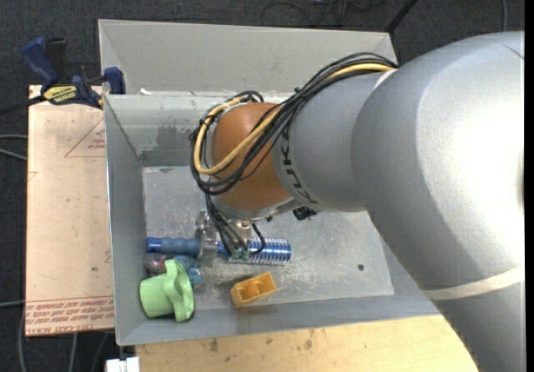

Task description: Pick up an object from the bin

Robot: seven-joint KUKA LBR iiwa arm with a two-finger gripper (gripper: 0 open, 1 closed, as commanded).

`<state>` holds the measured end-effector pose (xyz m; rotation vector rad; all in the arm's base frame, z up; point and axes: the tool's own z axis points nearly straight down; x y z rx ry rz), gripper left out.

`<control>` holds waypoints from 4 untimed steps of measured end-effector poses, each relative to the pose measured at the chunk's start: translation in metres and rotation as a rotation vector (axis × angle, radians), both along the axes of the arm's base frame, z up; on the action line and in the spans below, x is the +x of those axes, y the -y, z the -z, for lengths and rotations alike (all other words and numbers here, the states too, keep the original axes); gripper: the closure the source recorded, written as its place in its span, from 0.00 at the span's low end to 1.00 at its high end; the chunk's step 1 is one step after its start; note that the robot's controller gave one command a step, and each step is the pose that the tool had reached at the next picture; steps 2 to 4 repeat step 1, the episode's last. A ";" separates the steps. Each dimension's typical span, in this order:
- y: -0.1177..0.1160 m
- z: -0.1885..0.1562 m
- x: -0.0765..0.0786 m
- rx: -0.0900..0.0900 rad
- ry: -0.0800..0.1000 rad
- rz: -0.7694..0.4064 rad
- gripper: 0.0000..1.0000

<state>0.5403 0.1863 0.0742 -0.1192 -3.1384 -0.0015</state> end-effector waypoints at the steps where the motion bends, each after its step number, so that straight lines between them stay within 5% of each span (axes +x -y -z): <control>1: 0.008 -0.157 0.000 0.002 0.010 -0.091 1.00; 4: 0.008 -0.157 0.000 0.002 0.010 -0.091 1.00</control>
Offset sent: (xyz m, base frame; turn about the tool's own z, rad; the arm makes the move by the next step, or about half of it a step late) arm -0.0014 -0.0085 0.1534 -0.0918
